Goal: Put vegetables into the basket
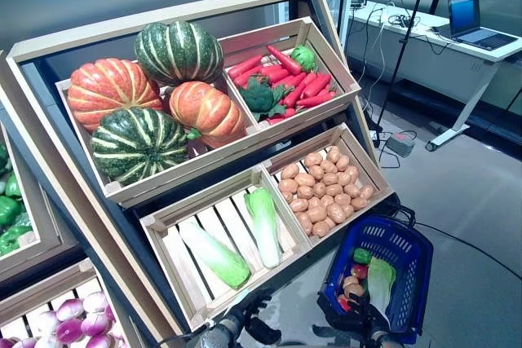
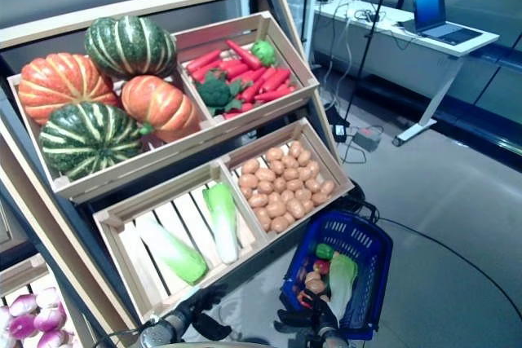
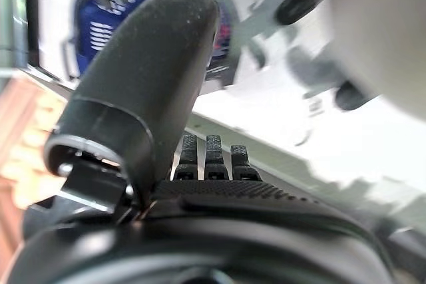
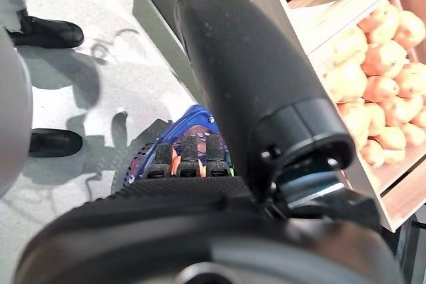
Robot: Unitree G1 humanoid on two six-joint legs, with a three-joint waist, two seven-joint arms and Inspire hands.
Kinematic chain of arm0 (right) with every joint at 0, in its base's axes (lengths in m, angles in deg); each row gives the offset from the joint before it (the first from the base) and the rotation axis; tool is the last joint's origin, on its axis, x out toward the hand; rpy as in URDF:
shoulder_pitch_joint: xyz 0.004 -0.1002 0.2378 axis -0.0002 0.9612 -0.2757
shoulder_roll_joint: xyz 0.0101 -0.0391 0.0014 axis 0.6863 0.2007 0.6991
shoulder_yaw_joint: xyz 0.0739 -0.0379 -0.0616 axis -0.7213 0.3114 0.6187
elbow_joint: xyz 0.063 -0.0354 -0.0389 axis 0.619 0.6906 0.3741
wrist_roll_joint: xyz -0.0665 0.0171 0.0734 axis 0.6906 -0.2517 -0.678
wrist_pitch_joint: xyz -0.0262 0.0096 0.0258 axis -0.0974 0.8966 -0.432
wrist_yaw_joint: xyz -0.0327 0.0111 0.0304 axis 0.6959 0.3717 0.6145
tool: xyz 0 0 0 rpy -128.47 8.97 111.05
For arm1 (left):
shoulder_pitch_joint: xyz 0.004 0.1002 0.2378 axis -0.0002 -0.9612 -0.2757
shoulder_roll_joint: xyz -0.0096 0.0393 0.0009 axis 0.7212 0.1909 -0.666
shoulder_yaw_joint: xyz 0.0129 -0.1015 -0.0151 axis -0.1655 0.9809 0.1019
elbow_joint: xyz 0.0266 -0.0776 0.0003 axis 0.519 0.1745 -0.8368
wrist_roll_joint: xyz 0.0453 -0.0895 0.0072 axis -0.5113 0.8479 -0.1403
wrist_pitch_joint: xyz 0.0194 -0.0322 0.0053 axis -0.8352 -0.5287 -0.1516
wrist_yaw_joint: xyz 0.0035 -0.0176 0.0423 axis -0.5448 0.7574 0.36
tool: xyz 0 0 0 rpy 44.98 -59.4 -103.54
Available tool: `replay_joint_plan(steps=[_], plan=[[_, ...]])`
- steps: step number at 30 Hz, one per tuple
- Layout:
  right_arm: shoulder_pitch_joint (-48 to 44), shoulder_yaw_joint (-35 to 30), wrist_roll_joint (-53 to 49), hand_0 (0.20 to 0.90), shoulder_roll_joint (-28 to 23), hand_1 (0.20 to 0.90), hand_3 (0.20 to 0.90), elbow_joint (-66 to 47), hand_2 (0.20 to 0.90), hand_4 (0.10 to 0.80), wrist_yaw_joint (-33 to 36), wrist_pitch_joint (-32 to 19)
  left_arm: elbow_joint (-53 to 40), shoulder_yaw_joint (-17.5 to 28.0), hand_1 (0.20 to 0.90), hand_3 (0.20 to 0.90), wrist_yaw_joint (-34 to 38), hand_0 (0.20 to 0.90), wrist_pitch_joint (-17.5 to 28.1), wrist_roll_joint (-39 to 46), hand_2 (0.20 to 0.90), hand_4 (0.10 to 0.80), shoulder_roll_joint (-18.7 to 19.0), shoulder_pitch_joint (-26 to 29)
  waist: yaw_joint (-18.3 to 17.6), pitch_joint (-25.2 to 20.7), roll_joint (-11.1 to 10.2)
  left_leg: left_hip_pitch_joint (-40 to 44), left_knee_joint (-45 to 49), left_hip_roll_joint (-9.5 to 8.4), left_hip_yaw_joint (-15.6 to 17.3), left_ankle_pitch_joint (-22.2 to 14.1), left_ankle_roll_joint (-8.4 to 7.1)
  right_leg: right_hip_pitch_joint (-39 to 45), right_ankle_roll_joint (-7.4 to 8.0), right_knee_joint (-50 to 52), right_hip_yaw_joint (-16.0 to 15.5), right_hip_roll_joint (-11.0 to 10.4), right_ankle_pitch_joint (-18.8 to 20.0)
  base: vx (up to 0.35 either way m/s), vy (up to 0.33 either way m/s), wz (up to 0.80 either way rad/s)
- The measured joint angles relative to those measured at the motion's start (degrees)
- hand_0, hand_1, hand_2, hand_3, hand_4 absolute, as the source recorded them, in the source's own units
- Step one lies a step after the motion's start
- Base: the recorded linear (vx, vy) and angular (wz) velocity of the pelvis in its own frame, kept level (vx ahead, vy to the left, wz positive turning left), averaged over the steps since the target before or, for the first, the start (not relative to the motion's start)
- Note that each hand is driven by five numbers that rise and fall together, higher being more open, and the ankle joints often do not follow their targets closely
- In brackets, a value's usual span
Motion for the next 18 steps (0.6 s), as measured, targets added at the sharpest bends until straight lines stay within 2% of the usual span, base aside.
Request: replay_joint_plan(steps=[2,5,7,10,13,18], plan=[[0.9,0.0,0.0,0.9,-0.4,0.9,0.9,-3.1,0.9,0.8,1.2,1.8,-9.8,0.5,0.9,0.9,1.1,0.9,0.3,0.1,0.9,0.8,3.3,-0.6,0.0,0.3,0.0,0.0,0.0,-0.01,0.0,0.0,-0.07,0.0,0.02,0.0,0.0,0.0,0.0,0.0,0.0,0.0],[1.3,-0.4,0.1,0.9,-0.8,0.9,0.9,-4.3,0.9,0.8,1.7,2.8,-20.7,5.8,0.9,0.9,3.9,0.9,2.7,0.7,0.9,0.8,6.4,0.3,0.0,0.6,0.4,-0.1,0.0,-0.13,0.0,0.1,-0.12,0.1,0.23,0.0,0.0,-0.1,0.1,0.012,0.009,0.0],[1.5,-0.4,0.3,0.9,-1.2,0.9,0.9,-4.3,0.9,0.8,1.8,2.9,-22.6,7.7,0.9,0.9,5.2,0.9,4.5,0.7,0.9,0.8,7.5,1.3,0.0,0.9,0.8,-0.1,0.0,-0.18,-0.1,0.1,-0.14,0.1,0.3,0.0,0.0,-0.2,0.1,0.04,0.028,0.01],[1.8,-0.5,2.2,0.9,-2.0,0.9,0.9,-4.5,0.9,0.8,1.8,3.2,-24.1,11.4,0.9,0.9,6.1,0.9,5.0,1.3,0.9,0.8,7.6,1.7,0.0,1.4,1.6,-0.1,0.0,-0.24,-0.1,0.1,-0.12,0.1,0.39,0.0,-0.1,-0.2,0.1,0.06,0.034,0.01],[2.4,-1.9,2.3,0.9,-2.0,0.9,0.9,-5.1,0.9,0.8,1.9,3.2,-24.1,12.5,0.9,0.9,7.3,0.9,5.0,2.4,0.9,0.8,7.7,1.6,0.0,1.8,1.9,-0.1,0.0,-0.22,-0.2,0.0,-0.15,0.1,0.4,0.0,-0.1,-0.2,0.0,0.065,0.026,0.02],[3.1,-2.2,2.8,0.9,-2.3,0.9,0.9,-6.3,0.9,0.8,1.9,3.7,-24.1,12.3,0.9,0.9,14.0,0.9,3.7,-9.1,0.9,0.8,9.3,2.0,-0.2,2.0,2.2,-0.1,0.0,-0.24,-0.1,0.0,-0.18,0.0,0.42,0.0,-0.1,-0.2,-0.1,0.089,0.06,0.0]])
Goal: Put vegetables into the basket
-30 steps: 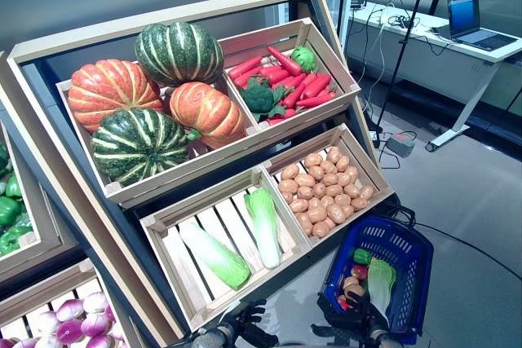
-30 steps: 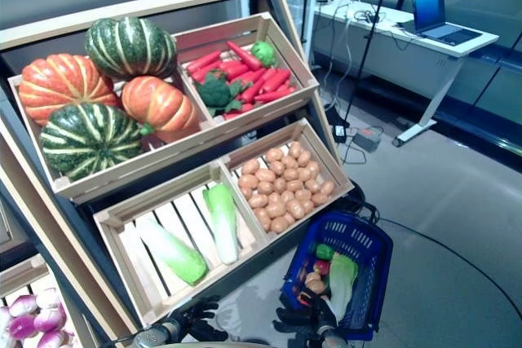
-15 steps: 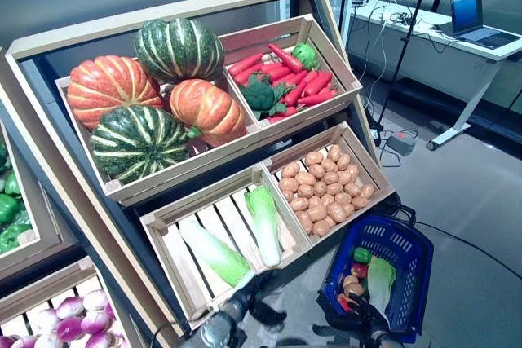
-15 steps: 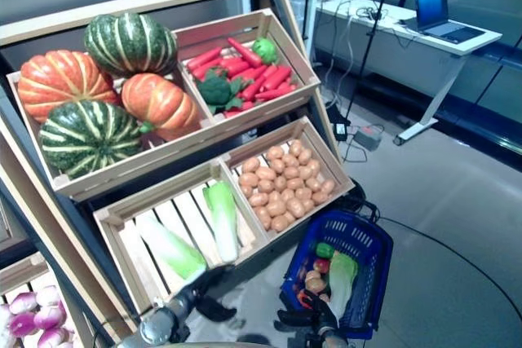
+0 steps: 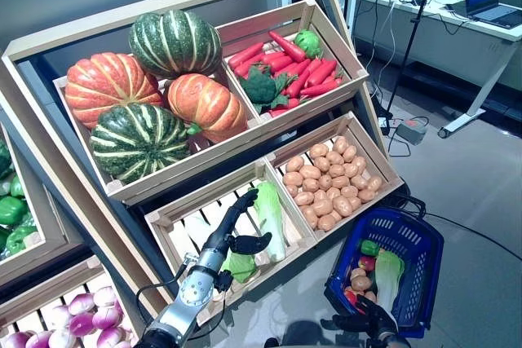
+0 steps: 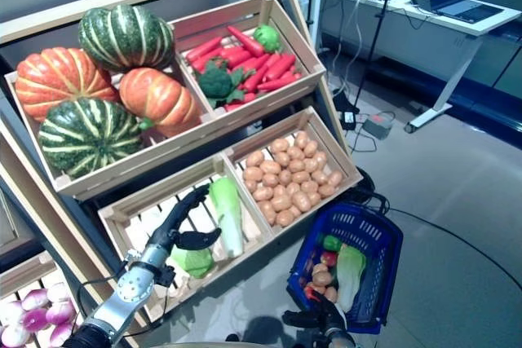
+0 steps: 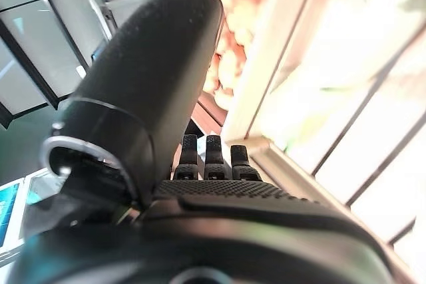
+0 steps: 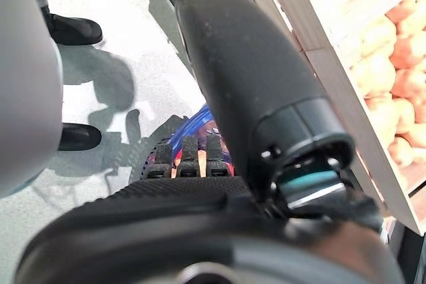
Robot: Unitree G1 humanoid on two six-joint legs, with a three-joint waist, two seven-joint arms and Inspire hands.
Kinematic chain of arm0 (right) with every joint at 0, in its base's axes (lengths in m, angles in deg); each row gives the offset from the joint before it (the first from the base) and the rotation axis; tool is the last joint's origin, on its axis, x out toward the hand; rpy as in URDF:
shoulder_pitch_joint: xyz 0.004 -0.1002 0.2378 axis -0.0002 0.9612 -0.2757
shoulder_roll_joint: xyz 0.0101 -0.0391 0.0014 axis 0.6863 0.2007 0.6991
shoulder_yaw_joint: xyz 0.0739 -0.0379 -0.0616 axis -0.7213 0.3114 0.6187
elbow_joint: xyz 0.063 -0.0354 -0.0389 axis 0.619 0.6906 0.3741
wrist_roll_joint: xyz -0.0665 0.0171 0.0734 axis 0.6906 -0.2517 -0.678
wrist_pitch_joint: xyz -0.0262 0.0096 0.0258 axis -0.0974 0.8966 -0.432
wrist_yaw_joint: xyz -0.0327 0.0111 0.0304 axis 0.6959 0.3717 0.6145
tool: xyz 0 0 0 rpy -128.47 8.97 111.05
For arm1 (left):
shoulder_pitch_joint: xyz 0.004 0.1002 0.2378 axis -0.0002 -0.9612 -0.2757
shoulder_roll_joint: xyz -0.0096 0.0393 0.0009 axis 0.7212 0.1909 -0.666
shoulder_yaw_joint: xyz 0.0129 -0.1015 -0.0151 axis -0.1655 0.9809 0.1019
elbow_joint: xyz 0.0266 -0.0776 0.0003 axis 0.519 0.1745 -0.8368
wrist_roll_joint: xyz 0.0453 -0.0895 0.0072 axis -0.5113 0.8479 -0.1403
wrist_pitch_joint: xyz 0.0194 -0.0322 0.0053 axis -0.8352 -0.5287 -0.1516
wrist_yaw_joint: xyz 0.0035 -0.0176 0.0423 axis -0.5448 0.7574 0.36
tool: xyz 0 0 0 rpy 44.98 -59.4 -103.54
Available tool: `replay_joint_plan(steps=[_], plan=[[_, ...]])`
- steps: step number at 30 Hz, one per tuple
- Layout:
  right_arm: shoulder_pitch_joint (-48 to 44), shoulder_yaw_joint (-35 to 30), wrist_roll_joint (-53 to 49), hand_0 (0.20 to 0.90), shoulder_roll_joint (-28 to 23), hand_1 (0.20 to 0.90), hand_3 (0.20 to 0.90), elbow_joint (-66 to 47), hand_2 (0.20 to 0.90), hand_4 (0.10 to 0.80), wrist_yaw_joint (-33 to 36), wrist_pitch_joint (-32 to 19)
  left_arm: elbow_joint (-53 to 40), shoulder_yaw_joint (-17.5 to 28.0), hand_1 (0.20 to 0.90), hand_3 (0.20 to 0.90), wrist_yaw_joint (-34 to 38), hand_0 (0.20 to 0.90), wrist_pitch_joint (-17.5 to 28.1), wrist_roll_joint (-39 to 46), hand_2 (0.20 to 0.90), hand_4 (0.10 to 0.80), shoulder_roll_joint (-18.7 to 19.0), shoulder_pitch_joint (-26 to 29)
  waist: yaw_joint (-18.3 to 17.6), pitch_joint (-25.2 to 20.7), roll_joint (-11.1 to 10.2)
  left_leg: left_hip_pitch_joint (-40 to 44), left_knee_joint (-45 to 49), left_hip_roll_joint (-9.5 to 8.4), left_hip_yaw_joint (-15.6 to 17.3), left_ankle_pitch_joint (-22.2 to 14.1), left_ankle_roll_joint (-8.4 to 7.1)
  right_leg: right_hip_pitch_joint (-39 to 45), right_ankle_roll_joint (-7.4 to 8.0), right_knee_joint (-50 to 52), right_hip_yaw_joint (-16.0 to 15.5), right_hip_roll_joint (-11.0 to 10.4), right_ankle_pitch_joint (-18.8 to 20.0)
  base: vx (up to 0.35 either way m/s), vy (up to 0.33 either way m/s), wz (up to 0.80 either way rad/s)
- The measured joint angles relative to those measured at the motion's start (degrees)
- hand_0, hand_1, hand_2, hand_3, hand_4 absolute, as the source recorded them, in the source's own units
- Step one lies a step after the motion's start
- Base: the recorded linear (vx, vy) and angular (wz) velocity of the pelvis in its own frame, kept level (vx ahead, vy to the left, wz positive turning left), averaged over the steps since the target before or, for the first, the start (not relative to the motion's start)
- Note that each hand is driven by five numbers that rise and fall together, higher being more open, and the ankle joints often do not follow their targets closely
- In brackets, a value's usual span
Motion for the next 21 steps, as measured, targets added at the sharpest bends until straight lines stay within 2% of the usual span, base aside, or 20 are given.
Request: replay_joint_plan(steps=[5,9,11,13,14,18,21], plan=[[0.1,-0.2,1.6,0.9,-0.9,0.9,0.9,-0.4,0.9,0.8,0.0,0.0,1.6,-1.3,0.9,0.9,6.6,0.9,-4.8,-13.6,0.9,0.8,3.1,2.6,-0.1,0.1,0.5,-0.7,0.0,-0.03,0.4,0.0,0.03,-1.2,-0.1,0.0,1.2,0.0,0.0,0.018,0.091,-0.07],[-1.2,-0.1,1.6,0.9,-3.1,0.9,0.9,-0.5,0.9,0.8,-0.1,0.0,10.7,-4.2,0.9,0.9,12.4,0.9,-9.4,-20.3,0.9,0.8,3.3,8.5,-0.6,1.6,1.5,-2.4,0.5,-0.21,0.7,0.1,0.15,-3.5,0.19,1.3,1.7,-0.2,0.4,-0.146,0.105,-0.09],[-3.5,0.3,1.4,0.9,-5.0,0.9,0.9,-0.7,0.9,0.8,-0.4,0.0,14.9,-6.3,0.9,0.9,15.9,0.9,-11.7,-23.5,0.9,0.8,4.6,11.8,-1.0,4.0,2.0,-5.2,2.3,-0.38,0.9,0.1,0.17,-7.7,0.24,4.9,2.7,-0.3,-0.3,-0.293,0.076,-0.22],[-7.2,0.3,0.7,0.9,-6.6,0.9,0.9,-1.0,0.9,0.8,-0.5,0.0,18.8,-8.6,0.9,0.9,18.4,0.9,-12.6,-26.4,0.9,0.8,6.6,17.4,-1.5,8.0,1.4,-9.9,6.8,-0.89,0.7,0.0,0.2,-13.2,0.24,11.7,2.8,-1.3,-2.2,-0.257,0.045,-0.07],[-8.8,0.4,-1.1,0.9,-7.2,0.9,0.9,-1.3,0.9,0.8,-0.6,0.0,20.1,-9.9,0.9,0.9,19.2,0.9,-13.2,-27.3,0.9,0.8,7.8,20.6,-1.5,10.2,0.4,-12.6,10.1,-1.35,1.0,-0.5,0.33,-16.7,0.06,16.9,2.9,-2.3,-4.1,-0.183,0.022,0.01],[-11.2,0.2,-3.6,0.9,-7.5,0.9,0.9,-4.7,0.9,0.8,-0.7,-0.1,22.7,-10.1,0.9,0.9,21.2,0.9,-15.6,-28.7,0.9,0.8,12.3,26.9,-1.6,15.2,-4.0,-19.9,22.7,-2.54,2.1,-6.6,0.38,-27.4,-1.0,35.8,4.6,-5.3,-12.6,-0.149,0.026,-0.02],[-12.7,-0.2,-5.4,0.9,-8.1,0.9,0.9,-6.3,0.9,0.8,-0.7,-0.3,24.0,-10.4,0.9,0.9,21.2,0.9,-18.0,-28.7,0.9,0.8,14.8,29.5,-2.1,17.0,-4.0,-28.6,34.7,-1.73,1.9,-11.6,-0.13,-34.6,-1.98,45.2,5.3,-5.5,-15.9,-0.081,0.057,0.04]])
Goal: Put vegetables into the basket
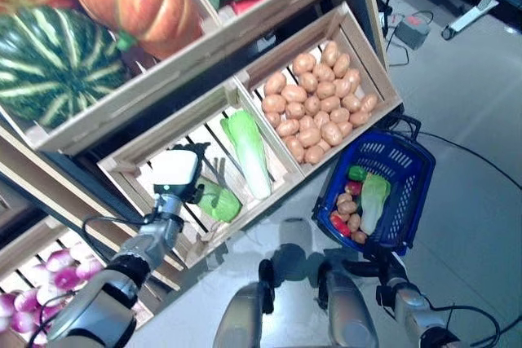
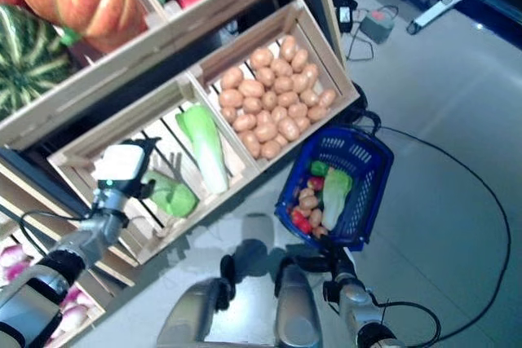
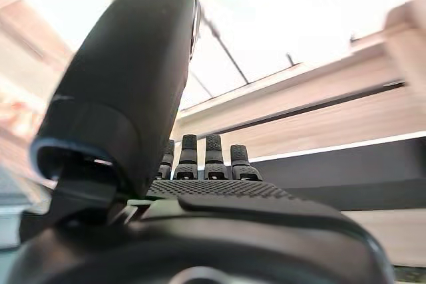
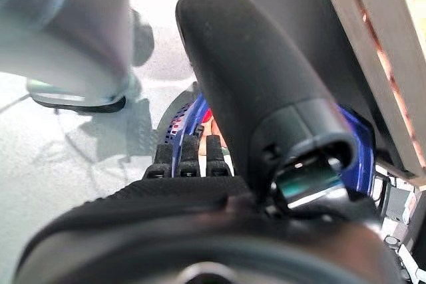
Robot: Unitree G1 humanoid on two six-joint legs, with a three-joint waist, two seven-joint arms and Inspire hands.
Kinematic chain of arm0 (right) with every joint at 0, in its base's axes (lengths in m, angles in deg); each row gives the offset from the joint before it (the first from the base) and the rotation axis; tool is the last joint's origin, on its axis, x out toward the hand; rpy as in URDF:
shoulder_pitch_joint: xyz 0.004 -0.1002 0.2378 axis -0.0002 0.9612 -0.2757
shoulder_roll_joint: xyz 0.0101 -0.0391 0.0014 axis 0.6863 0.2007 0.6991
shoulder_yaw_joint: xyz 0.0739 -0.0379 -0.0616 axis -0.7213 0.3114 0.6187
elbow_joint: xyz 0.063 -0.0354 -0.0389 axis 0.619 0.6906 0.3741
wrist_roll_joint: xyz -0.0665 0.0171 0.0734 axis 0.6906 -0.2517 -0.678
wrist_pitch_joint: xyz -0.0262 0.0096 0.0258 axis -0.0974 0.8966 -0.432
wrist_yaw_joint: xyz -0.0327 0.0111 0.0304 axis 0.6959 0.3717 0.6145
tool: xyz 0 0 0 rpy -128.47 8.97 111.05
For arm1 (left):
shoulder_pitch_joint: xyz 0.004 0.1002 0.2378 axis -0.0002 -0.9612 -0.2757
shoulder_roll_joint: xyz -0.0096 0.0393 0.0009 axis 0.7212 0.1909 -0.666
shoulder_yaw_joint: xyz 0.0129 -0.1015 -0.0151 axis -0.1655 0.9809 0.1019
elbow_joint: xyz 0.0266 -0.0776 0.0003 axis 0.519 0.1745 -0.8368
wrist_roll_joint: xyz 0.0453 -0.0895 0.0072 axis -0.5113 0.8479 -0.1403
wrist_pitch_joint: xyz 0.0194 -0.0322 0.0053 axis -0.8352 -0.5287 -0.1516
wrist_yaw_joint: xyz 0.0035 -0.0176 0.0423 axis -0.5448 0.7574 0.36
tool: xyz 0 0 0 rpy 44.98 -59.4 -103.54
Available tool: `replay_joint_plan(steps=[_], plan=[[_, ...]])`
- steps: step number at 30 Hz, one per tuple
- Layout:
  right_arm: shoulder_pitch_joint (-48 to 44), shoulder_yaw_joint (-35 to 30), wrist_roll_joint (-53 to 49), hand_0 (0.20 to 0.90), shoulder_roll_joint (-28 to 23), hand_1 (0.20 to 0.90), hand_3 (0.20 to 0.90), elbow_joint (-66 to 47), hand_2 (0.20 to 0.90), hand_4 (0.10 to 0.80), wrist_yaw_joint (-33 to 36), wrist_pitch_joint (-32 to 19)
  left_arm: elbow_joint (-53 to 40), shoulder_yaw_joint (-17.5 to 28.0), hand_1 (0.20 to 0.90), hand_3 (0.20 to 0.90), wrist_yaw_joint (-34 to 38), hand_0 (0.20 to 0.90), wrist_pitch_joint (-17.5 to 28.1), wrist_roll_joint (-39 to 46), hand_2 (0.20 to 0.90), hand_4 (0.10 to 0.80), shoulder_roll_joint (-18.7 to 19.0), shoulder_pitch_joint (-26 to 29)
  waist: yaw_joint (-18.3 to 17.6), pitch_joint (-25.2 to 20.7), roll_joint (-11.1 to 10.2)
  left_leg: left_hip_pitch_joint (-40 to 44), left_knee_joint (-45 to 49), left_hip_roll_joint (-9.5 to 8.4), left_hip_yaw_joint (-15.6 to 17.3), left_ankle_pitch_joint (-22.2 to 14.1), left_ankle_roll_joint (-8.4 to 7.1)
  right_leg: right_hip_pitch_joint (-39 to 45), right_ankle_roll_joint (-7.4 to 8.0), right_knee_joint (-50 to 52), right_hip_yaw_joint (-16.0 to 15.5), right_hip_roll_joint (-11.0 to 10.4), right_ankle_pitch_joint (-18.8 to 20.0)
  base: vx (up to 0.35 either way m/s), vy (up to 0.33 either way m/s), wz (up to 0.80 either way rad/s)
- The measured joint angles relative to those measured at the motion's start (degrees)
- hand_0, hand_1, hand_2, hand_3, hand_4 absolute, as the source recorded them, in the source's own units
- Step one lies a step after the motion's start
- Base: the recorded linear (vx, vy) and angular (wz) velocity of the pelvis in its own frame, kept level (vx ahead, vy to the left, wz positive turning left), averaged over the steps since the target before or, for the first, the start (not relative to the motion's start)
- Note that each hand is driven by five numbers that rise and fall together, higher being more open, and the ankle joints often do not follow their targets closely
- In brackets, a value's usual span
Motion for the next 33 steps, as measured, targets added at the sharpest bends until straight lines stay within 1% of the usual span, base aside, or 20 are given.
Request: replay_joint_plan(steps=[2,5,7,9,11,14,16,24,29,31,33], plan=[[-1.4,0.0,0.0,0.9,-0.8,0.9,0.9,-0.4,0.9,0.8,-0.1,0.0,1.7,-0.1,0.9,0.9,-0.1,0.9,-1.8,0.0,0.9,0.8,1.1,0.7,-0.9,1.6,0.6,-4.2,6.5,0.57,-0.1,-2.3,-0.26,-4.0,-0.39,5.5,0.8,0.0,-1.9,-0.034,0.065,-0.02],[-2.1,-0.1,0.0,0.9,-2.0,0.9,0.9,-1.4,0.9,0.8,-0.1,0.1,2.6,-0.1,0.9,0.9,-0.7,0.9,-3.1,-0.1,0.9,0.8,1.5,0.8,-1.6,2.5,1.1,-8.2,11.8,1.33,-0.1,-4.0,-0.77,-7.9,-1.1,10.5,1.2,0.1,-3.6,0.0,0.062,-0.06],[-2.1,-0.2,-0.1,0.9,-2.3,0.9,0.9,-3.0,0.9,0.8,-0.1,0.1,2.6,-0.1,0.9,0.9,-1.0,0.9,-3.2,-1.1,0.9,0.8,2.5,0.9,-2.2,3.5,0.6,-9.8,14.4,2.01,-0.2,-4.9,-1.31,-9.6,-1.79,13.0,1.3,0.5,-4.4,0.028,0.066,-0.09],[-2.0,-0.2,-0.4,0.9,-2.9,0.9,0.9,-4.1,0.9,0.8,-0.1,0.1,2.4,-0.2,0.9,0.9,-2.3,0.9,-3.2,-2.1,0.9,0.8,2.8,1.4,-2.4,3.7,0.5,-11.3,16.5,2.54,-0.2,-5.4,-1.31,-11.2,-2.28,15.0,1.5,0.9,-5.0,0.01,0.06,-0.08],[-2.2,-0.7,-0.4,0.9,-4.0,0.9,0.9,-4.9,0.9,0.8,-0.1,0.3,1.8,-0.3,0.9,0.9,-4.2,0.9,-3.6,-2.1,0.9,0.8,3.0,2.1,-2.6,3.8,0.4,-13.6,19.4,2.86,-0.3,-6.4,-1.69,-13.8,-2.79,17.9,1.9,1.1,-6.1,0.021,0.051,-0.08],[-2.3,-2.1,-0.4,0.9,-4.2,0.9,0.9,-5.0,0.9,0.8,-0.1,0.4,1.8,-0.3,0.9,0.9,-5.8,0.9,-4.5,-3.8,0.9,0.8,3.1,2.6,-2.5,3.9,0.5,-15.4,21.5,3.64,-0.5,-7.2,-2.21,-15.5,-3.02,19.7,1.8,1.7,-6.4,0.025,0.031,-0.06],[-2.3,-2.1,-0.4,0.9,-4.8,0.9,0.9,-5.4,0.9,0.8,-0.1,0.4,1.9,-0.5,0.9,0.9,-7.0,0.9,-5.0,-5.7,0.9,0.8,3.1,2.6,-2.7,4.0,0.5,-16.3,22.6,3.74,-0.7,-7.6,-2.22,-16.3,-3.45,20.7,1.8,1.8,-6.9,0.033,0.036,-0.01],[-2.9,-2.1,-1.4,0.9,-5.9,0.9,0.9,-6.7,0.9,0.8,-0.1,0.5,1.8,-1.6,0.9,0.9,-8.0,0.9,-5.2,-7.8,0.9,0.8,3.5,3.1,-2.9,5.0,0.3,-18.5,25.1,4.05,-1.1,-8.3,-2.27,-18.1,-3.59,22.5,1.7,2.0,-7.3,0.011,0.017,0.0],[-3.5,-2.6,-2.2,0.9,-6.1,0.9,0.9,-8.2,0.9,0.8,-0.1,0.5,1.8,-2.1,0.9,0.9,-10.1,0.9,-6.4,-8.4,0.9,0.8,4.1,3.1,-3.9,5.8,0.0,-21.2,27.3,4.28,-1.5,-8.8,-2.18,-20.3,-3.42,23.9,1.7,2.2,-7.4,0.002,0.006,0.01],[-3.6,-2.6,-2.2,0.9,-7.0,0.9,0.9,-9.2,0.9,0.8,-0.1,0.5,1.5,-2.1,0.9,0.9,-12.9,0.9,-7.4,-8.8,0.9,0.8,4.1,3.1,-3.9,6.1,-0.1,-22.6,28.3,4.42,-1.6,-9.0,-2.17,-21.6,-3.38,24.4,1.6,2.3,-7.4,-0.006,0.015,-0.01],[-3.9,-2.6,-2.3,0.9,-7.5,0.9,0.9,-9.2,0.9,0.8,0.0,0.5,2.0,-2.2,0.9,0.9,-13.8,0.9,-8.1,-8.8,0.9,0.8,4.1,3.1,-3.9,6.1,-0.1,-23.3,28.6,4.46,-1.7,-9.0,-2.19,-22.2,-3.36,24.7,1.6,2.4,-7.4,-0.002,0.039,0.0]])
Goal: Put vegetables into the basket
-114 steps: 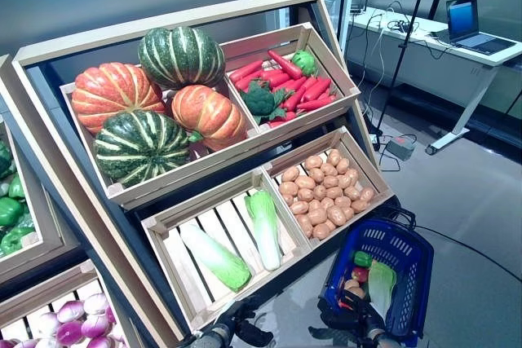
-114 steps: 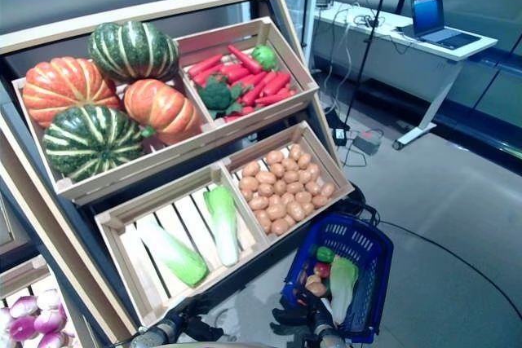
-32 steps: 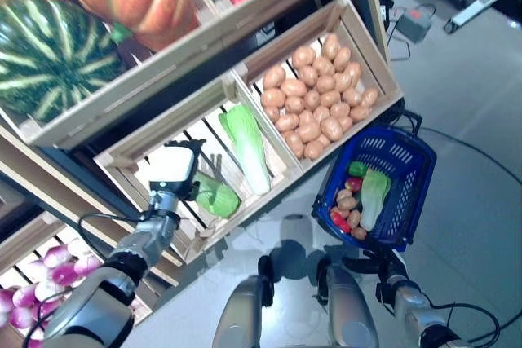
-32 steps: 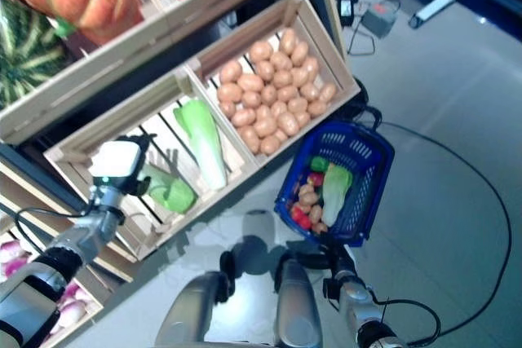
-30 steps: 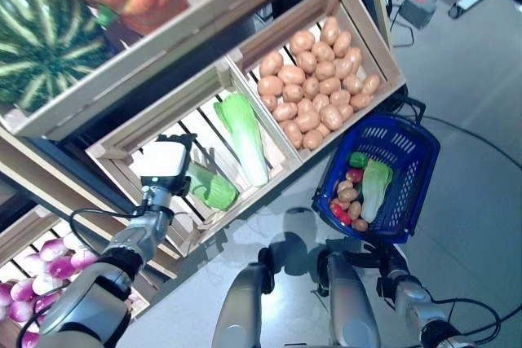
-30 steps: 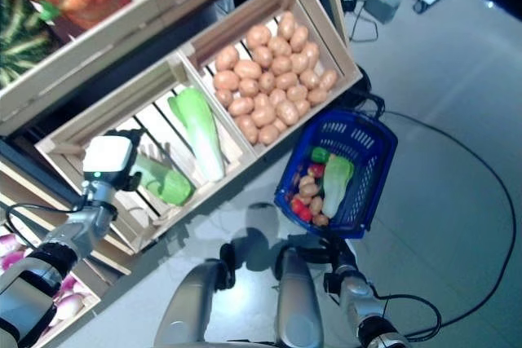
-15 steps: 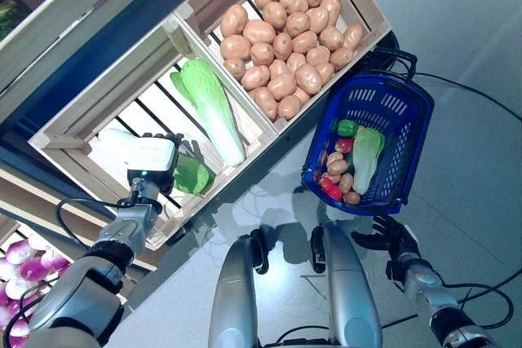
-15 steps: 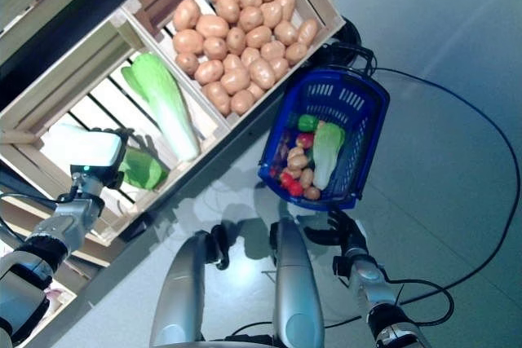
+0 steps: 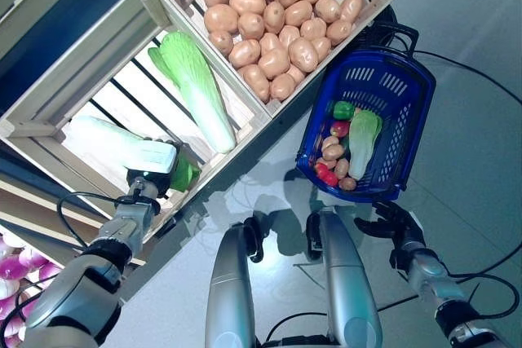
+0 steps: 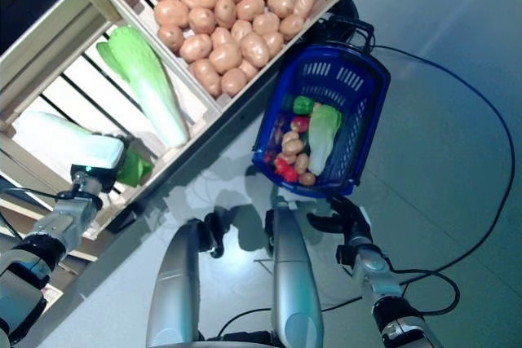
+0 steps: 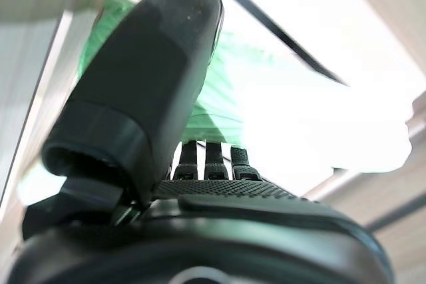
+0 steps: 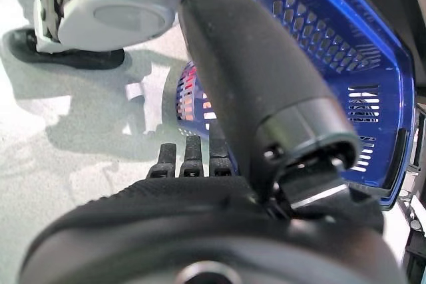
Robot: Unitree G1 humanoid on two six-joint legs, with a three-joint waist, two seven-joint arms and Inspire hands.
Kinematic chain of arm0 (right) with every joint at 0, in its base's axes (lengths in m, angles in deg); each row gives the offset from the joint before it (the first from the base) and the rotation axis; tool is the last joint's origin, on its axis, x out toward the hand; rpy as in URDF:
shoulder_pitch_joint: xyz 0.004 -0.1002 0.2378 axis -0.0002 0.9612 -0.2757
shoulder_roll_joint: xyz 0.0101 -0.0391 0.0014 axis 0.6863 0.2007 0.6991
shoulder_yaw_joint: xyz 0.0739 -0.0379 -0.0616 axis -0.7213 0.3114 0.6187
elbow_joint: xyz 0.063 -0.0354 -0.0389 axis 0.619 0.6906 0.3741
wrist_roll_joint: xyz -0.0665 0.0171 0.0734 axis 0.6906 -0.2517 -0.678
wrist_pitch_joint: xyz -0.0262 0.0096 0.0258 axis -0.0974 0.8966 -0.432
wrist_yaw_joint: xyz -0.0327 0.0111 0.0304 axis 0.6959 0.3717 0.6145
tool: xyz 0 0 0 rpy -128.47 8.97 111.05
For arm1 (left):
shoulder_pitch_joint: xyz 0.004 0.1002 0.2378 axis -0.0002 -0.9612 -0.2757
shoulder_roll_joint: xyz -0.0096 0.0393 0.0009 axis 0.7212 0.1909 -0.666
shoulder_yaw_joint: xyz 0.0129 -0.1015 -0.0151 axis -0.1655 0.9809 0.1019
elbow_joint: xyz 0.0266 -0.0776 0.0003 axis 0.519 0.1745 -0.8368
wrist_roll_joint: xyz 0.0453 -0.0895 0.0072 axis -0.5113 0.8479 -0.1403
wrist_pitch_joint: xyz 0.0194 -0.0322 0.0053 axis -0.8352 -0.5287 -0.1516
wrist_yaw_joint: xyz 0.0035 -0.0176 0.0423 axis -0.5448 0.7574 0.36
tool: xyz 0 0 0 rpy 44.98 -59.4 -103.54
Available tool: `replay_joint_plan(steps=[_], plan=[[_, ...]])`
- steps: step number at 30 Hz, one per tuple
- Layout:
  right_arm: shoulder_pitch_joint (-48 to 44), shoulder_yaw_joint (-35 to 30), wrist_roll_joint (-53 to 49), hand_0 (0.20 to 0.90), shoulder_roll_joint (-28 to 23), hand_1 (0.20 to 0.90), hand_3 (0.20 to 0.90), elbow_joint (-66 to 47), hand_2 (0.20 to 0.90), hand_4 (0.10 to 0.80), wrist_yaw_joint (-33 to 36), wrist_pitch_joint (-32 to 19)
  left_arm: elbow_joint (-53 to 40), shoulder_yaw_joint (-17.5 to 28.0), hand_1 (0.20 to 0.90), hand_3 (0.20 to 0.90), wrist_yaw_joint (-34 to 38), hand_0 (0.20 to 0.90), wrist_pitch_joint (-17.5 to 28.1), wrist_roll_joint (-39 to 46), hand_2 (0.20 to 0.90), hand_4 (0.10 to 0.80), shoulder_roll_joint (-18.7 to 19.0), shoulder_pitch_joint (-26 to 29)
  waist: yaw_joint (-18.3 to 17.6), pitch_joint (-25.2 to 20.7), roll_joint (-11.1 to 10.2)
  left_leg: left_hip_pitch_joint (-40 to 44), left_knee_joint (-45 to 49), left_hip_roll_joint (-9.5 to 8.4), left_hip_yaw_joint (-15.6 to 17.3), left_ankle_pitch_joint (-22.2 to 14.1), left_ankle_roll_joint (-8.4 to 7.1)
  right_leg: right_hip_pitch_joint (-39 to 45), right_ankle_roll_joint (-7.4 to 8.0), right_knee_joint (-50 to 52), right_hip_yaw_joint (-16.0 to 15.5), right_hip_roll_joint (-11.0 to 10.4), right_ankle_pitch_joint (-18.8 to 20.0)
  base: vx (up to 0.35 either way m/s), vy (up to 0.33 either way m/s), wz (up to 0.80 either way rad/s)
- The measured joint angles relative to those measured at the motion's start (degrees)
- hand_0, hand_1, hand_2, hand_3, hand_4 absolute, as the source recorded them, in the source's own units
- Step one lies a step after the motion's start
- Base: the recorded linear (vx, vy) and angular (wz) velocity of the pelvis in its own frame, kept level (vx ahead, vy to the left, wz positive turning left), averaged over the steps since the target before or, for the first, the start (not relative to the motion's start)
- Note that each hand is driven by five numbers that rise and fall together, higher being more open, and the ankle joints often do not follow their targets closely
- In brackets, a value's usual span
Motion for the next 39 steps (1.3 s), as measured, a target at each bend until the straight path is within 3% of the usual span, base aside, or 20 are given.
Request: replay_joint_plan(steps=[9,18,24,25,26,39], plan=[[-1.4,-0.2,-2.3,0.9,-1.4,0.9,0.9,0.0,0.9,0.8,0.7,0.0,0.4,-1.9,0.9,0.9,1.0,0.9,-1.0,0.1,0.9,0.8,1.3,1.5,0.5,0.1,0.1,-3.7,2.0,0.06,-0.4,-0.3,0.23,-3.4,0.06,1.4,0.0,0.1,0.1,-0.015,0.009,0.01],[-4.5,-1.4,-4.3,0.9,-3.8,0.9,0.9,-0.2,0.9,0.8,2.4,-0.1,-1.8,-3.8,0.9,0.9,1.8,0.9,-1.2,0.0,0.9,0.8,4.8,10.1,2.0,0.4,0.9,-11.8,6.4,-0.11,-2.0,-0.3,0.22,-11.0,-0.4,5.1,-0.4,0.5,0.3,-0.065,0.013,0.01],[-5.1,-1.1,-5.0,0.9,-4.4,0.9,0.9,0.1,0.9,0.8,2.9,-0.1,-2.4,-4.7,0.9,0.9,1.9,0.9,-1.8,0.1,0.9,0.8,5.1,14.1,2.9,0.4,1.6,-15.9,8.0,-0.27,-2.9,-0.3,0.24,-14.4,-0.43,6.2,-0.9,0.3,0.4,-0.061,-0.002,0.0],[-5.2,-1.1,-5.2,0.9,-4.4,0.9,0.9,0.1,0.9,0.8,3.0,-0.1,-2.5,-4.8,0.796,0.796,1.9,0.796,-1.9,0.1,0.796,0.731,5.2,14.5,3.0,0.4,1.6,-16.2,8.2,-0.41,-3.0,-0.3,0.24,-14.7,-0.43,6.3,-1.0,0.3,0.4,-0.041,-0.012,-0.07],[-5.7,-1.0,-6.4,0.9,-4.4,0.9,0.9,0.1,0.9,0.8,3.0,-0.1,-2.6,-4.9,0.3,0.3,1.9,0.3,-1.9,0.1,0.3,0.4,5.4,14.8,3.0,0.4,1.6,-16.6,8.6,-0.58,-3.3,-0.3,0.26,-15.0,-0.43,6.6,-1.1,0.2,0.4,-0.054,-0.017,-0.07],[-6.9,-1.0,-6.9,0.9,-4.5,0.9,0.9,1.3,0.9,0.8,3.0,-0.1,-0.7,-6.1,0.3,0.3,-0.6,0.3,0.9,5.8,0.3,0.4,6.4,18.4,1.7,0.5,1.2,-16.7,9.5,-0.8,-3.2,-0.7,0.9,-14.8,0.24,6.7,-1.4,-0.6,1.1,-0.029,-0.024,0.0]])
